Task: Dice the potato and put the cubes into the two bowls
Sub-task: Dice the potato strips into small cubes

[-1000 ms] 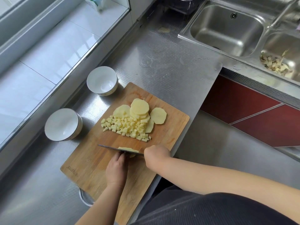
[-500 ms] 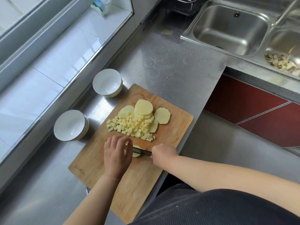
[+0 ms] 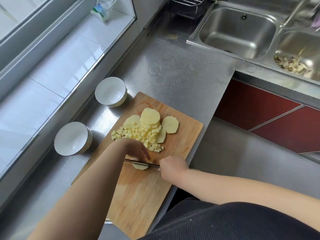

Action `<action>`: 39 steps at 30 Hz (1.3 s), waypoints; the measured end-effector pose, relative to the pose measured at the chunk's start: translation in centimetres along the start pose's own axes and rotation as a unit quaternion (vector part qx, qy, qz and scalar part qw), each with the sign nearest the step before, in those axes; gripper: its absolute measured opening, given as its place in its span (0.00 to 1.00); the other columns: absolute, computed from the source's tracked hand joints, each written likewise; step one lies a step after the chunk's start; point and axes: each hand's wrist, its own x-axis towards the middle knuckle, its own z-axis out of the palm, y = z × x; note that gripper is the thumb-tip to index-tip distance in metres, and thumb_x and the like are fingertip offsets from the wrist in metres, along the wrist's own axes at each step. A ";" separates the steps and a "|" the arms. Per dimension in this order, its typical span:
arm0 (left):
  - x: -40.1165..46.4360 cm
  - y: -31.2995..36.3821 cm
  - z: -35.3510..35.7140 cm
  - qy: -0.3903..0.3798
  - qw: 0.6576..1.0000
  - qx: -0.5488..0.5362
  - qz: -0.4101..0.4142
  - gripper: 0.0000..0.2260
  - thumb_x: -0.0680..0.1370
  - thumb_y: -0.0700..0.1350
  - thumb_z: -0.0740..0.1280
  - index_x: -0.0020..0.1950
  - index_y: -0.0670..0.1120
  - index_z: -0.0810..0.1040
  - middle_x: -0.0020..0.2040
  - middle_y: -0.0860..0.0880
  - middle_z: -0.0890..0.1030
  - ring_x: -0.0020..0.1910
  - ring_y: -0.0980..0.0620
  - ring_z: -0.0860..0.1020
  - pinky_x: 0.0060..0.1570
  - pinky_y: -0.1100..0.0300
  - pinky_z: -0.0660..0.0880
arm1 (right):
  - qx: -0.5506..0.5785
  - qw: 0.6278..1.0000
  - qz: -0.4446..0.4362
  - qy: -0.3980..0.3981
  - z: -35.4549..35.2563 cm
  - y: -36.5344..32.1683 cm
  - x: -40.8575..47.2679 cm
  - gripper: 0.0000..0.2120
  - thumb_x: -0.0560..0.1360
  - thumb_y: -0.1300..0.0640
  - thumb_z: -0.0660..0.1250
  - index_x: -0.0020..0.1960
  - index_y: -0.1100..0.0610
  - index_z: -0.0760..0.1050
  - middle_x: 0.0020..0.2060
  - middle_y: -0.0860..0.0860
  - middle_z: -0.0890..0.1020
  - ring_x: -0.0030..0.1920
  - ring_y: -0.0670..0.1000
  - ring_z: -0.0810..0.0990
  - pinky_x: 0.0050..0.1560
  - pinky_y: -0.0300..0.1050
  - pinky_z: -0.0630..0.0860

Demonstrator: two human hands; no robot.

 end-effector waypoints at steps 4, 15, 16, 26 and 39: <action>0.5 -0.1 0.0 -0.039 0.999 -0.003 -0.015 0.18 0.80 0.49 0.65 0.69 0.59 0.73 0.72 0.55 0.69 0.70 0.49 0.68 0.62 0.54 0.70 | -0.001 1.000 -0.015 0.021 -0.3 0.3 -0.6 0.09 0.81 0.57 0.57 0.50 0.58 0.76 0.43 0.55 0.79 0.37 0.55 0.72 0.27 0.42 0.60; 1.0 0.3 -0.7 -0.058 0.998 0.009 -0.023 0.18 0.80 0.48 0.65 0.70 0.58 0.72 0.73 0.52 0.68 0.71 0.46 0.67 0.65 0.50 0.71 | 0.019 0.992 -0.069 0.104 -2.5 0.4 -2.4 0.15 0.82 0.50 0.54 0.55 0.56 0.75 0.45 0.55 0.80 0.43 0.58 0.78 0.36 0.46 0.67; 1.1 0.4 -0.8 -0.058 0.998 0.020 -0.021 0.18 0.81 0.48 0.64 0.71 0.57 0.71 0.73 0.51 0.68 0.71 0.47 0.67 0.65 0.50 0.71 | 0.018 0.991 -0.073 0.111 -2.6 0.4 -2.4 0.14 0.82 0.50 0.54 0.55 0.56 0.75 0.44 0.55 0.81 0.43 0.58 0.78 0.35 0.46 0.66; 1.7 2.1 -2.0 -0.030 0.991 0.126 -0.015 0.19 0.84 0.41 0.55 0.74 0.53 0.69 0.71 0.49 0.70 0.67 0.47 0.70 0.58 0.59 0.68 | -0.113 0.959 -0.184 0.181 -2.7 1.5 -3.1 0.05 0.71 0.57 0.69 0.46 0.57 0.77 0.33 0.52 0.80 0.30 0.56 0.78 0.25 0.37 0.52; 3.9 0.1 -1.4 0.057 0.998 -0.006 0.005 0.17 0.80 0.35 0.59 0.63 0.47 0.80 0.56 0.50 0.81 0.58 0.52 0.77 0.61 0.58 0.72 | -0.069 0.933 -0.227 0.271 -0.3 10.0 -1.9 0.17 0.57 0.55 0.76 0.47 0.53 0.83 0.29 0.46 0.79 0.27 0.51 0.78 0.24 0.40 0.73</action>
